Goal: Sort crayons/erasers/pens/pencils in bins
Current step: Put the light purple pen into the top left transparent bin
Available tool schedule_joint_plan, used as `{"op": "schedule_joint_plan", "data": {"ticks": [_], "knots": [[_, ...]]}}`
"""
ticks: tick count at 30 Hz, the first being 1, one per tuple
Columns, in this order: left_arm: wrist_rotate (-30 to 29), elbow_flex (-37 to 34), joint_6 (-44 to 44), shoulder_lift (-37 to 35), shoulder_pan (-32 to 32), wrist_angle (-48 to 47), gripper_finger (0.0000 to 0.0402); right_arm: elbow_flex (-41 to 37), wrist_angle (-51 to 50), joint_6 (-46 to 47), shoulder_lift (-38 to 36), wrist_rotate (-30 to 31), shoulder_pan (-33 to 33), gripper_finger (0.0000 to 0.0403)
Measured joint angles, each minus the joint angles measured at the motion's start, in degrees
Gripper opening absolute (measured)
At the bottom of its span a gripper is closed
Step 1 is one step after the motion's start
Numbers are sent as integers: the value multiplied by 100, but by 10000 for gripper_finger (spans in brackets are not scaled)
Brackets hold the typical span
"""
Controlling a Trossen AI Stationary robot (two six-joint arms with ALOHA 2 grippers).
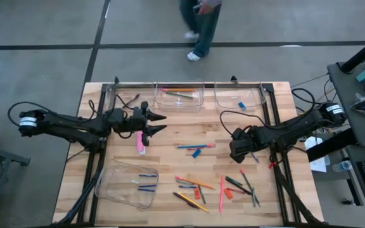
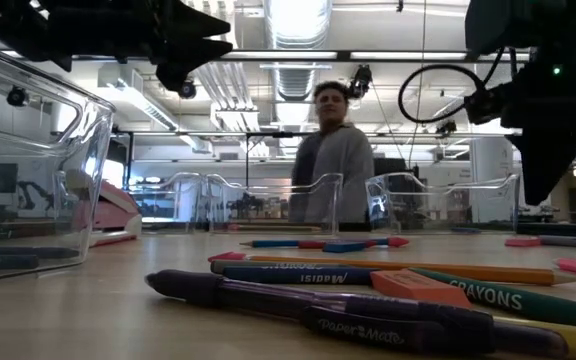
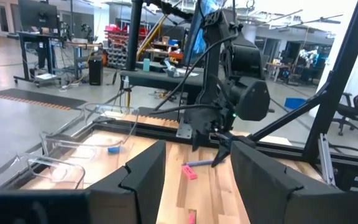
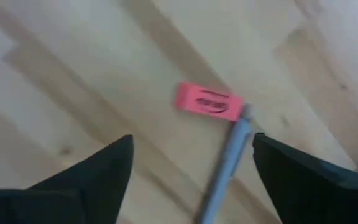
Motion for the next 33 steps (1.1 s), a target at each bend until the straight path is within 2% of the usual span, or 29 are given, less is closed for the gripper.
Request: {"op": "schedule_joint_plan", "data": {"ticks": [5,14,18,24,33], "knots": [[1,9,-2,61,0,2,168,-391,80,-41,-98,27,-253,344],[4,9,0,52,0,-1,168,-985,448,53,-924,-219,-438,329],[4,9,0,52,0,2,168,-1260,445,312,-1203,-565,-436,327],[5,9,-2,51,0,3,168,-1759,456,894,-1256,-1013,-436,327],[4,9,-4,50,0,2,168,-1885,611,869,-1240,-1027,-436,325]]}}
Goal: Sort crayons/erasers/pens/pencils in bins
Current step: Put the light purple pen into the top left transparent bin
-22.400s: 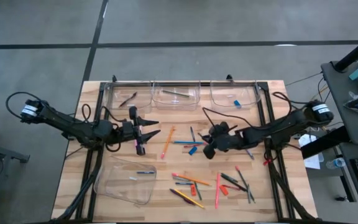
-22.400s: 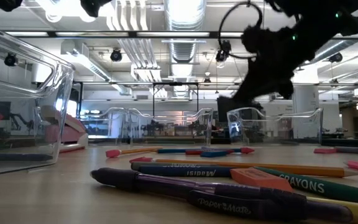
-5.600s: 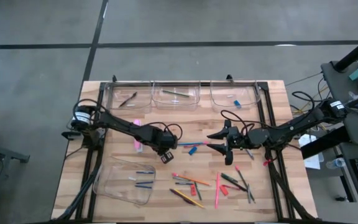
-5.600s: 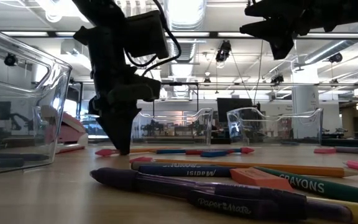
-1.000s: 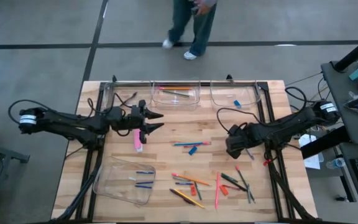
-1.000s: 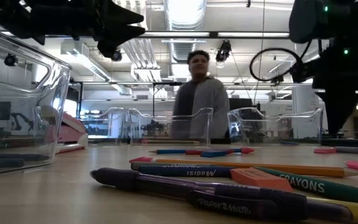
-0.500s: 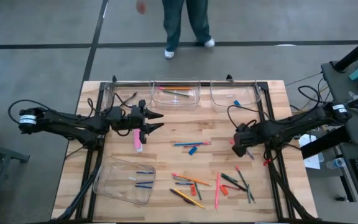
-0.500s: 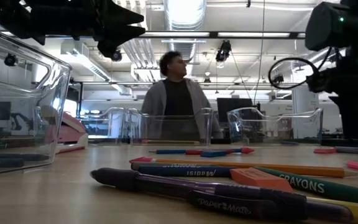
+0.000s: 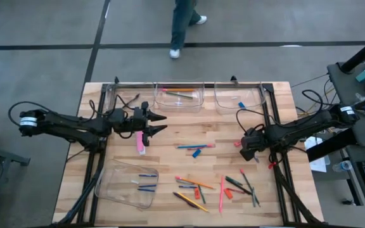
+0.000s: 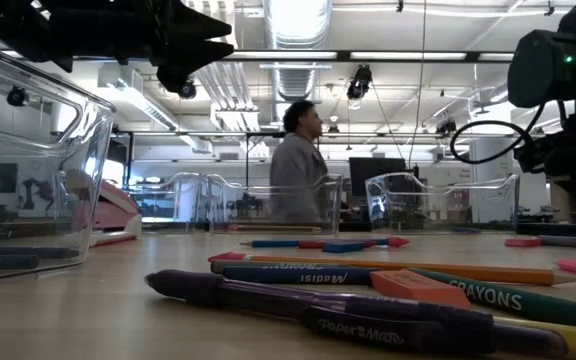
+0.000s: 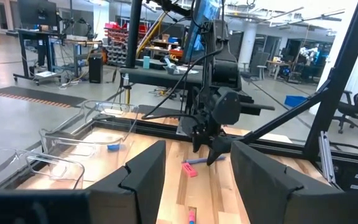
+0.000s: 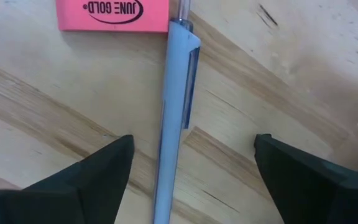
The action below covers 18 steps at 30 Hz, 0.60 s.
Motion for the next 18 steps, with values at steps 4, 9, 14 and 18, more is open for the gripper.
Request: {"op": "schedule_joint_plan", "data": {"ticks": [4,9,14,18], "knots": [[0,0,-2,4,0,1,168,-5,23,-8,7,-5,2,300],[0,0,-4,62,-2,4,168,-7,77,-10,12,-44,2,230],[0,0,-8,72,-2,15,168,-4,105,-53,12,-53,2,161],[0,0,-131,72,-2,11,168,15,53,-130,10,-15,2,116]]}}
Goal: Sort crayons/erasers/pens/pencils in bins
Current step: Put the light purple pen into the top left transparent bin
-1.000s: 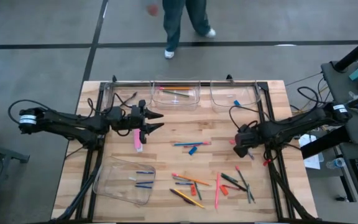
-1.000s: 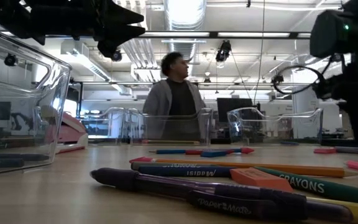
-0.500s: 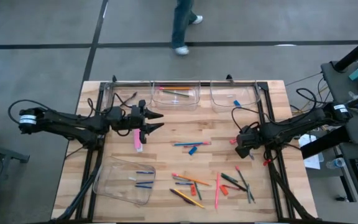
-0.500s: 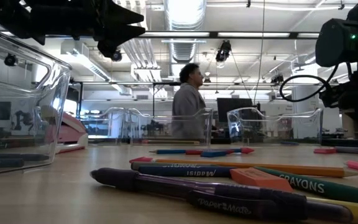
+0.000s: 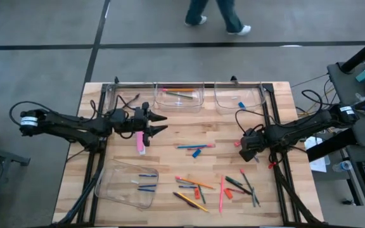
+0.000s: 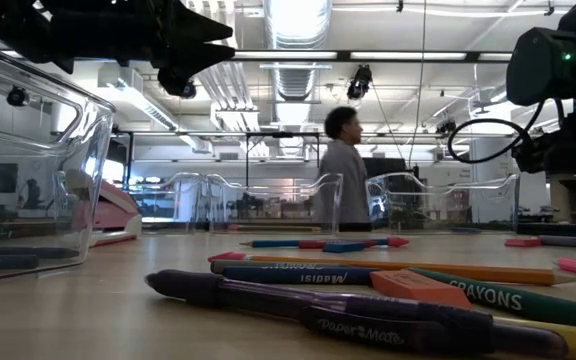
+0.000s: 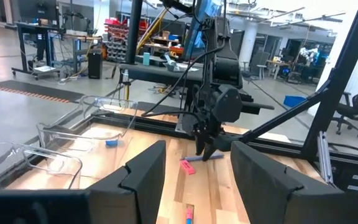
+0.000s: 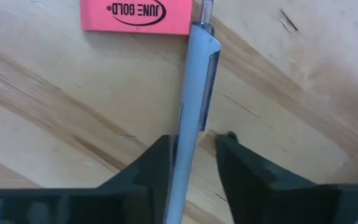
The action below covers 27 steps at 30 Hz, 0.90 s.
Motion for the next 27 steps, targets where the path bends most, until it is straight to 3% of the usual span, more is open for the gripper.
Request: {"op": "schedule_joint_plan", "data": {"ticks": [10,20,27], "knots": [[0,0,-9,0,0,-2,168,177,-136,-30,4,39,-2,34],[0,0,-9,0,0,-2,168,625,-413,-146,4,44,-2,27],[0,0,-9,0,0,-2,168,1096,-252,-636,2,514,-2,26]]}}
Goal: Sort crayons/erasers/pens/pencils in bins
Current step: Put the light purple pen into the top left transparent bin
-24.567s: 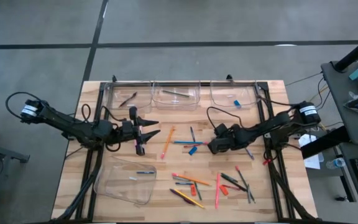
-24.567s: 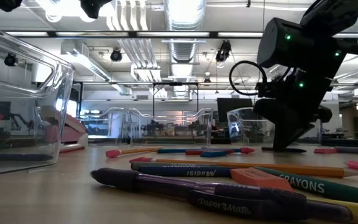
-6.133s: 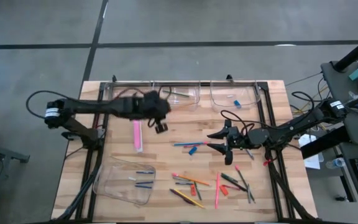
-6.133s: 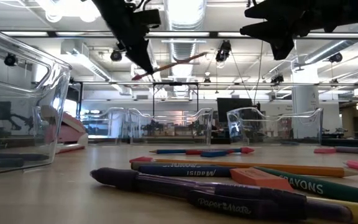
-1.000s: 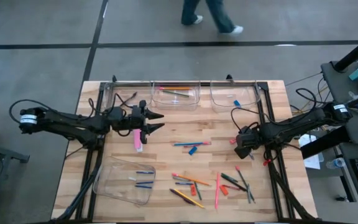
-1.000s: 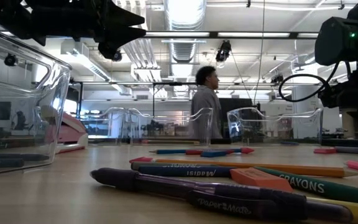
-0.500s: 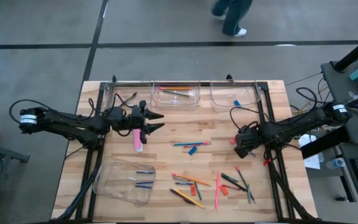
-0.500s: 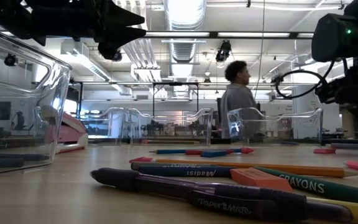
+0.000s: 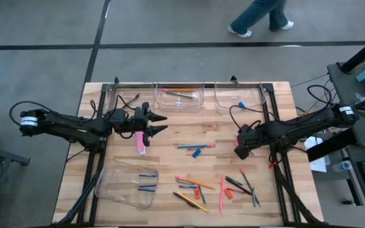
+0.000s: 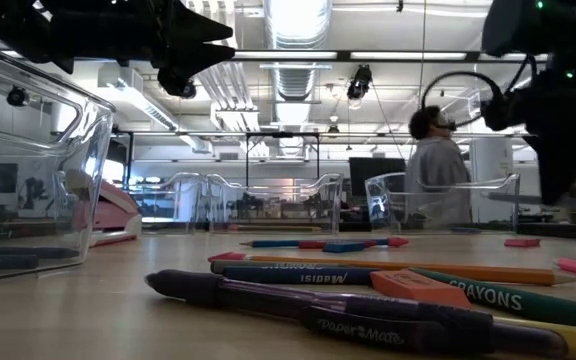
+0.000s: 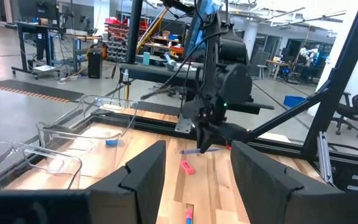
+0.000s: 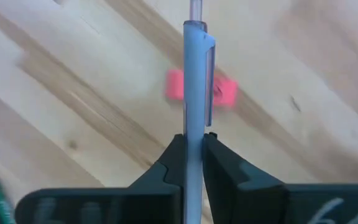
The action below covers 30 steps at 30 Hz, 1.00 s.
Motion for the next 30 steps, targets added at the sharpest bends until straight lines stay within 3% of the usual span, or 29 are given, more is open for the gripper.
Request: {"op": "schedule_joint_plan", "data": {"ticks": [9,19,23,27,30], "knots": [[0,0,-2,0,0,10,168,444,1273,-945,0,345,0,25],[-1,0,-311,0,2,79,168,248,4984,-2857,13,431,0,25],[7,4,-502,78,2,325,168,149,5990,-3453,13,429,-17,25],[36,7,-602,458,-21,1075,168,134,6368,-3674,15,478,-55,25],[116,11,-607,1007,-68,2031,168,134,6381,-3643,111,956,-63,25]]}}
